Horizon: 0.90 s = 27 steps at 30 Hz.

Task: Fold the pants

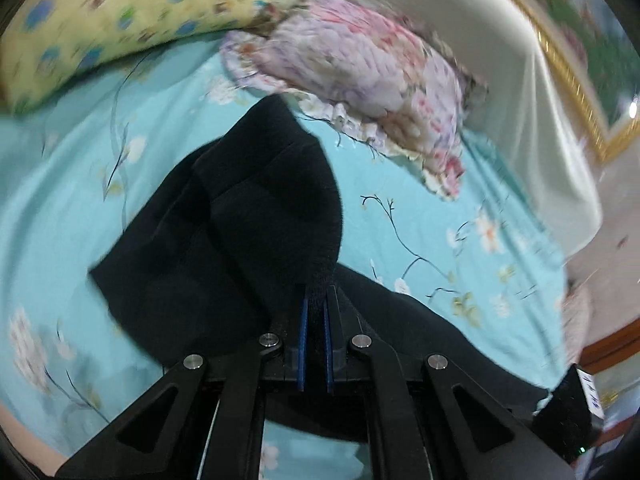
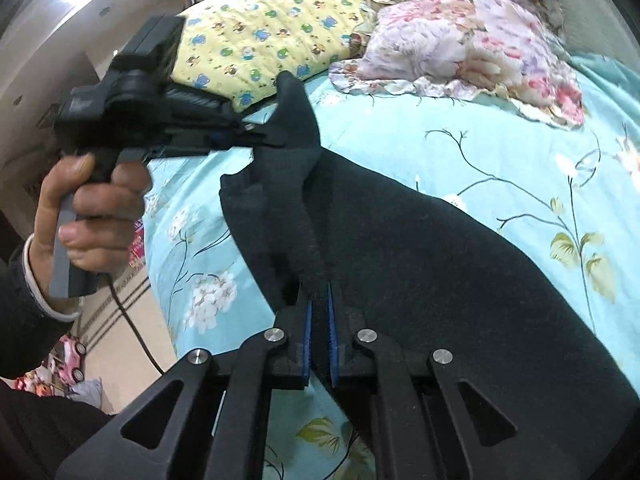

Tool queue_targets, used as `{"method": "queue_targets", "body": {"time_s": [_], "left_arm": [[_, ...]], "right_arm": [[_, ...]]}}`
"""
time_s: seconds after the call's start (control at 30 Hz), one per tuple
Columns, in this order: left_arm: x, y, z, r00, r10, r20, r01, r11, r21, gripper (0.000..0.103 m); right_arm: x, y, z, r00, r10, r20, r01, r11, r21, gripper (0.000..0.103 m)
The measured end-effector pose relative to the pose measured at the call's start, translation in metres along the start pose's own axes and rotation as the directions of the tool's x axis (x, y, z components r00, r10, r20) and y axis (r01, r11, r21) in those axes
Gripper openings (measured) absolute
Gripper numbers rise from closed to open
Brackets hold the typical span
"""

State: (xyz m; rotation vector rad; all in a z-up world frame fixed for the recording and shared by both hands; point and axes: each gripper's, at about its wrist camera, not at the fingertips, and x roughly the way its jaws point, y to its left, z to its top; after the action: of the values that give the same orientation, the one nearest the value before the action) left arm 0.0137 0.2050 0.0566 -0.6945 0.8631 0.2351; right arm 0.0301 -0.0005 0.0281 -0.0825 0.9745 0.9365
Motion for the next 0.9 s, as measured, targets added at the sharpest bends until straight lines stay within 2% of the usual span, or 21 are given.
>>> {"method": "queue_targets", "body": {"time_s": [0.23,0.43,0.73,0.83,0.9], "left_arm": [[-0.005,0.039,-0.022,0.995,-0.085,0.046,0.089,0.992,-0.095,0.005],[-0.002,0.066,-0.036,0.992,-0.116,0.045,0.121,0.984,-0.132,0.005],[0.016,0.092,-0.049,0.991,-0.133,0.008,0.132,0.975,-0.177,0.005],[0.017,0.098,-0.051,0.991,-0.136,0.000,0.133,0.974,-0.182,0.007],[0.014,0.100,-0.051,0.994,-0.114,-0.003,0.111,0.978,-0.174,0.010]], "right_arm": [[0.007,0.011,0.000,0.998,-0.032,-0.048,0.030,0.998,-0.051,0.008],[0.015,0.022,-0.004,0.993,-0.074,-0.092,0.066,0.993,-0.095,0.008],[0.032,0.021,-0.004,0.981,-0.118,-0.154,0.102,0.989,-0.111,0.008],[0.035,0.023,-0.006,0.978,-0.119,-0.171,0.101,0.989,-0.112,0.011],[0.036,0.023,-0.006,0.976,-0.124,-0.178,0.106,0.988,-0.110,0.019]]}}
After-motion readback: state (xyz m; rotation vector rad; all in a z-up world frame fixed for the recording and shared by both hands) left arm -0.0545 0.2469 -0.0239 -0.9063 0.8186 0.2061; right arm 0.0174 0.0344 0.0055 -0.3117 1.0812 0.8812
